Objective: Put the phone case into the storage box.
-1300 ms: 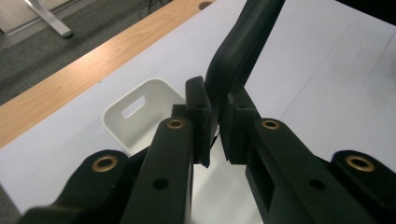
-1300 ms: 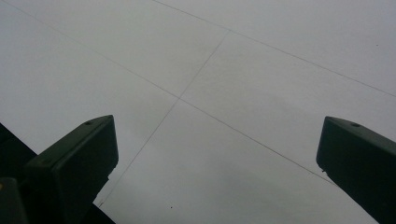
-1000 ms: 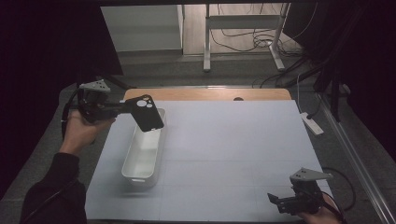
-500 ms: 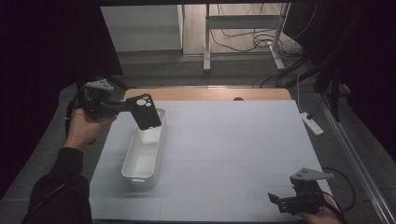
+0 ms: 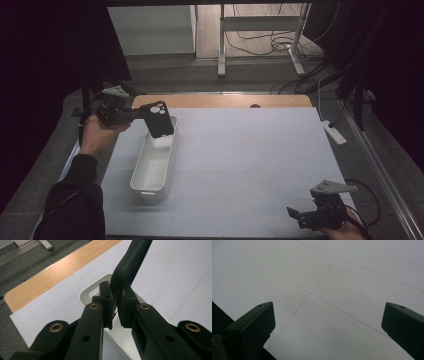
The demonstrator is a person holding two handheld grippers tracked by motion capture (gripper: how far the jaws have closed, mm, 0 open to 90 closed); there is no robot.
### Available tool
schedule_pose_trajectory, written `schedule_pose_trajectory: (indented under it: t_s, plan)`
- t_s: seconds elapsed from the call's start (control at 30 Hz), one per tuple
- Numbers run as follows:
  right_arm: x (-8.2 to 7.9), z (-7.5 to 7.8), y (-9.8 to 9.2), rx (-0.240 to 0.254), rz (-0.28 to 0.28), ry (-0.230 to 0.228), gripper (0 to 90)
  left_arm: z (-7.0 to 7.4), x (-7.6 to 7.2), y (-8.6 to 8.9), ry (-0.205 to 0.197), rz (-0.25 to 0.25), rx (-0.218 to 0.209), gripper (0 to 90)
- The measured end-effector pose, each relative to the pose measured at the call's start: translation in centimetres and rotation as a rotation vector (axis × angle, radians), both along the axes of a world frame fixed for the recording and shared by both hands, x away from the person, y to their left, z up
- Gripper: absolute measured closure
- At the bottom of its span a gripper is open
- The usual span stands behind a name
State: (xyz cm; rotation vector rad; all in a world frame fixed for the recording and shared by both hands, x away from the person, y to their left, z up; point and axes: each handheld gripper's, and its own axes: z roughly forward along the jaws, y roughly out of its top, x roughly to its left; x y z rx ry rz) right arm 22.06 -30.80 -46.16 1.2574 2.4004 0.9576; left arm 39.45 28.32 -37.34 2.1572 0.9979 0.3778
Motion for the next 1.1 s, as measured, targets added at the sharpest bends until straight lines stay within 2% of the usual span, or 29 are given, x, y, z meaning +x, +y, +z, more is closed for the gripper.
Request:
schedule_pose_trajectory:
  t_s: [0.13, 0.8, 0.97, 1.1]
  plan:
    - [0.0, 0.0, 0.0, -0.001, -0.001, 0.001, 0.0, -0.4, 0.5, -0.1, 0.002, 0.008, 0.015, 82.5]
    - [0.1, -0.1, 0.0, -0.003, 0.001, 0.012, 0.0, -3.1, 2.5, -0.7, 0.011, 0.027, 0.014, 82.5]
    - [0.1, -0.1, 0.1, -0.004, 0.0, 0.012, 0.0, -3.4, 3.1, -1.0, 0.0, 0.029, 0.022, 82.4]
    - [0.1, -0.1, 0.1, -0.004, 0.003, 0.018, 0.0, -3.6, 3.5, -1.1, -0.013, 0.021, 0.045, 82.4]
